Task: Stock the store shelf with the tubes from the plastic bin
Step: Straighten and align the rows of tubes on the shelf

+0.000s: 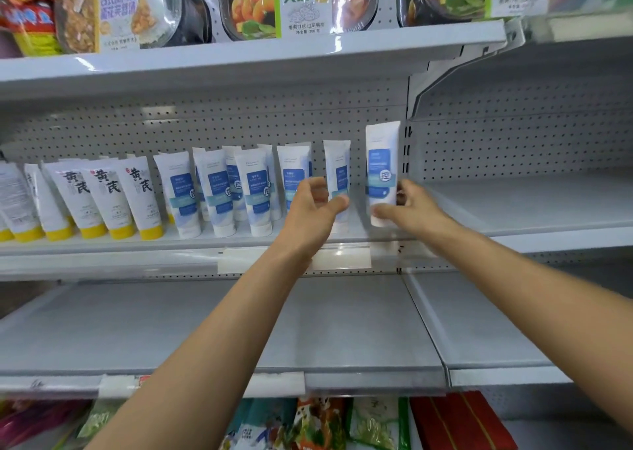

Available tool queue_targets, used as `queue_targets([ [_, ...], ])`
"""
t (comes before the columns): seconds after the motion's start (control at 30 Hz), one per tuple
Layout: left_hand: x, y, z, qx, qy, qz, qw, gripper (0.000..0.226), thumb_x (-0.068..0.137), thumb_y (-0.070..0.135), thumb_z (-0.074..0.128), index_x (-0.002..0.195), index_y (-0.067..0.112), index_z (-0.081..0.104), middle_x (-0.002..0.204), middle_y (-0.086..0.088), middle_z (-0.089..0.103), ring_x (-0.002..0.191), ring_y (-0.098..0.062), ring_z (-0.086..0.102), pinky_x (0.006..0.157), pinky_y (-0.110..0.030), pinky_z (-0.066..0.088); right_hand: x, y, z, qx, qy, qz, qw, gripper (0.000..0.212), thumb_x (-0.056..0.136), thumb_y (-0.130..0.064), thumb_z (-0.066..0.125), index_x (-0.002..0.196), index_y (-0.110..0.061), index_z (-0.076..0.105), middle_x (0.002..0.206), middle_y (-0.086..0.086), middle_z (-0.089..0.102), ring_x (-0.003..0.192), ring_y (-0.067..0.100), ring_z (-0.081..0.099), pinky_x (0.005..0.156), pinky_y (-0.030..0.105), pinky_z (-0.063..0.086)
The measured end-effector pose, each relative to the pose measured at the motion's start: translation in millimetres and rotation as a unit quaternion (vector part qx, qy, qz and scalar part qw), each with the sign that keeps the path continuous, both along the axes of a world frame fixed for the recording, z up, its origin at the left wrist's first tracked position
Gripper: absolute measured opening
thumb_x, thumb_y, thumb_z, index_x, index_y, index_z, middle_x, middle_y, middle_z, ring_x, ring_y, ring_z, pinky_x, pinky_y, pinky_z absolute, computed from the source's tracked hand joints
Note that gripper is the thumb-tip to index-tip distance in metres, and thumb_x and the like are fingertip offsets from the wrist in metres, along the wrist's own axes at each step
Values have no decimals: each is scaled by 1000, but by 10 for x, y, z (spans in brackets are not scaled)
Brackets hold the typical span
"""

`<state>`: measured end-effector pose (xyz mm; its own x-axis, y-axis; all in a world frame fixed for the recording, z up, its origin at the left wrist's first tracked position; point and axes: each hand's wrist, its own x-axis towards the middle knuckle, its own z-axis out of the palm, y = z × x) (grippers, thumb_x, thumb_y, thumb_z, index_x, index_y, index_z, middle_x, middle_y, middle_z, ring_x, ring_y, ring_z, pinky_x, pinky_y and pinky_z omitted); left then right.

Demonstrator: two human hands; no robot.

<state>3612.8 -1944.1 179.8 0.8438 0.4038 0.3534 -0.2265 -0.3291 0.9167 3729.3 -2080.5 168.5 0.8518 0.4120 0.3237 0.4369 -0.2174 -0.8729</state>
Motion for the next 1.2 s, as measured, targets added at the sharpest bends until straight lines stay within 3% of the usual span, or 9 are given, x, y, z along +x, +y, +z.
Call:
queue_targets([
  [0.13,-15,82,-95,30,14,15,999,46,94,22,60,136,16,41,123,4,49,114,-11,48,90,-23,36,244,-13,6,3,45,21,999,43,85,-9,69,125,-16,56,115,2,66,95,11,63,84,29,49],
  [0.23,13,154,-104,35,25,21,999,45,94,22,59,135,17,42,127,2,50,112,-12,49,90,-24,37,317,6,-7,-28,74,29,996,40,85,-8,69,122,-17,57,117,4,66,105,19,62,100,41,47],
  [0.37,47,245,-68,50,17,21,998,43,94,25,59,134,19,44,125,3,53,110,-12,52,89,-25,41,382,36,-6,-72,88,33,993,47,85,-6,68,128,-16,54,119,5,65,110,21,60,106,45,42],
  [0.53,84,324,2,70,5,0,998,35,95,22,58,128,21,48,114,8,56,101,-5,54,89,-25,44,414,12,19,-77,87,51,992,44,87,1,63,128,-11,54,115,7,65,97,17,61,78,27,48],
  [0.63,107,402,71,70,1,-9,998,28,95,21,58,122,24,51,111,10,58,107,-9,57,97,-30,48,423,-4,29,-80,82,60,992,38,87,2,63,120,-15,57,115,7,66,97,17,62,84,29,50],
  [0.73,106,485,194,99,-7,-18,995,27,95,21,57,122,22,54,111,8,59,107,-10,58,94,-30,52,430,-25,78,-79,73,54,993,40,85,-16,70,122,-18,55,117,1,65,106,15,61,99,36,46],
  [0.87,78,586,424,173,-33,-29,984,24,96,19,55,120,20,57,108,6,62,103,-11,60,85,-28,54,390,-63,340,-51,5,-12,999,43,90,-51,54,118,-18,52,106,-7,61,97,10,58,86,32,47],
  [1.03,112,836,885,301,-65,-44,950,16,94,23,58,109,28,63,101,15,66,93,3,60,78,-11,45,487,-209,744,-57,-65,-85,993,41,94,-52,45,108,-15,56,100,0,63,94,17,59,87,40,48],
  [1.2,492,1052,1320,388,-45,-58,919,17,94,23,60,108,30,66,105,16,68,96,4,61,85,-15,46,668,-272,1076,-115,-98,-67,986,23,95,-42,50,100,-24,63,101,-1,67,96,17,62,85,34,48],
])
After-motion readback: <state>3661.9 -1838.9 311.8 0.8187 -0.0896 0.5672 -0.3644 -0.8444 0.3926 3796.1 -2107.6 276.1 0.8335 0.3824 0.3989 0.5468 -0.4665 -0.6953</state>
